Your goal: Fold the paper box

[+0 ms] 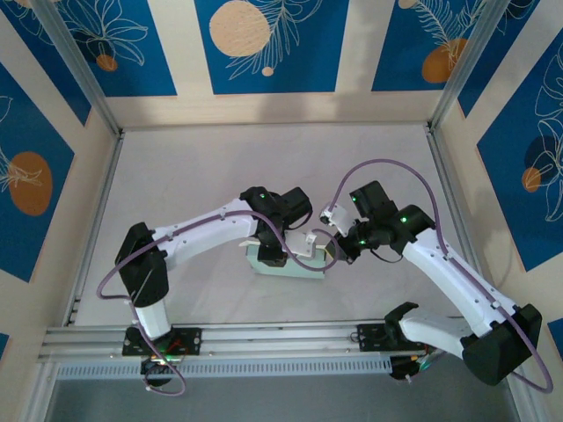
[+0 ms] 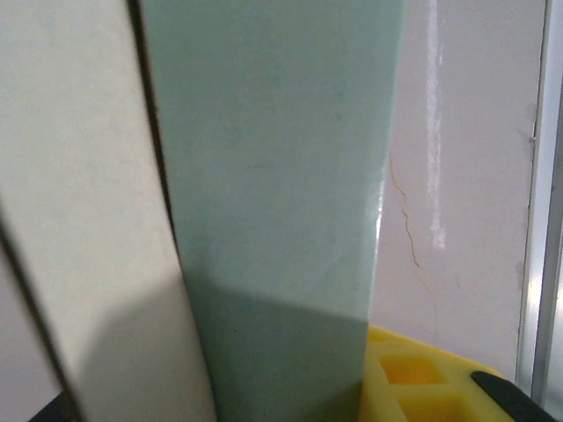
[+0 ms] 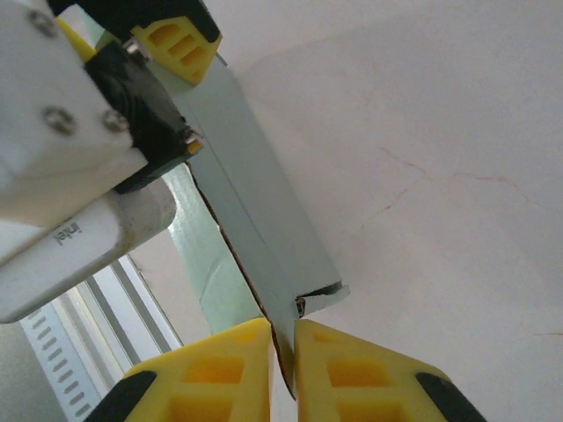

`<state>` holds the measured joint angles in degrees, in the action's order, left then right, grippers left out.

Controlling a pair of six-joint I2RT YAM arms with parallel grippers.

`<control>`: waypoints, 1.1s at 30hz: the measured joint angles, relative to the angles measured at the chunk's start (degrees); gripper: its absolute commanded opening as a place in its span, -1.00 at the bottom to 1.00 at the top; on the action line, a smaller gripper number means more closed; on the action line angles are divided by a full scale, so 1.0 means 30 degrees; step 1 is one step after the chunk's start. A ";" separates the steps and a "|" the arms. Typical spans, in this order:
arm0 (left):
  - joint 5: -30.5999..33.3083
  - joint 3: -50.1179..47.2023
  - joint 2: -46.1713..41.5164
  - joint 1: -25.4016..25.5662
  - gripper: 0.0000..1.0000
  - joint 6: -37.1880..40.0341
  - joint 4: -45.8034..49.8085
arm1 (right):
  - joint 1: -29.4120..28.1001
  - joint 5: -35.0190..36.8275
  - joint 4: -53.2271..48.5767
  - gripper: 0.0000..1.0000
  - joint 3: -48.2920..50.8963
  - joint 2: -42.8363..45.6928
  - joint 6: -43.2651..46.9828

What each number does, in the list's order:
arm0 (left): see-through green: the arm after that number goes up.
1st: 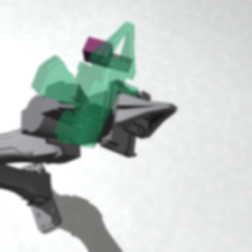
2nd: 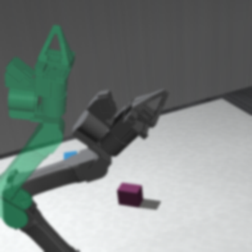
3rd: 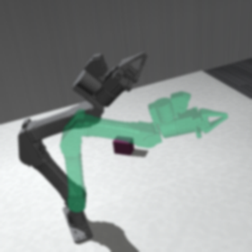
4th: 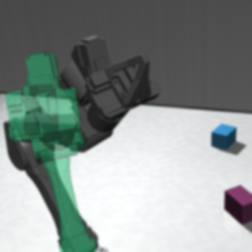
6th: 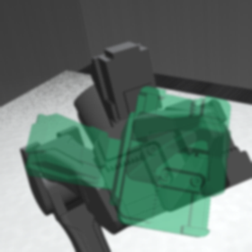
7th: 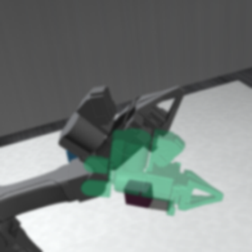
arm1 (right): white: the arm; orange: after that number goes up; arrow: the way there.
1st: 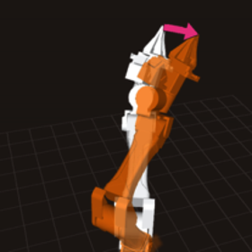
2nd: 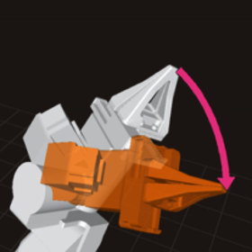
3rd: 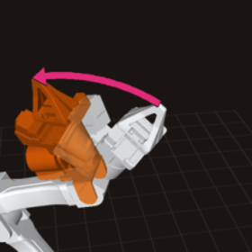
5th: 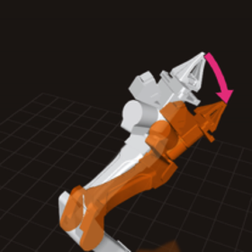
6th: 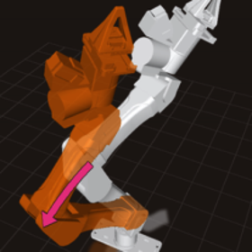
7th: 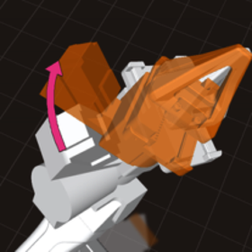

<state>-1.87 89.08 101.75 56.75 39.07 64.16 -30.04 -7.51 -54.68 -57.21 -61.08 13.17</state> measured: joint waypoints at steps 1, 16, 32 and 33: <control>0.0007 0.0000 0.0000 0.0000 -0.39 0.0000 0.0000 | 0.0000 0.0007 0.0007 -0.90 0.0000 0.0000 0.0066; -0.0073 -0.0882 -0.0423 -0.0357 0.31 -0.1370 -0.2076 | 0.0000 0.0648 0.0211 -1.00 -0.0182 -0.0743 -0.1421; -0.1785 -0.4918 -0.9646 -0.5253 0.01 -0.6513 -0.5814 | -0.0109 0.3155 0.1894 -1.00 0.0204 0.0328 -0.1188; -0.2157 -0.5479 -0.9828 -0.5792 0.10 -0.6798 -0.6084 | -0.0124 0.3169 0.1953 -1.00 0.0248 0.0328 -0.1188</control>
<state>-8.34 72.64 72.27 39.38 18.68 45.91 -30.41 2.00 -48.82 -56.47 -60.10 9.61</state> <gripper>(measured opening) 0.504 0.066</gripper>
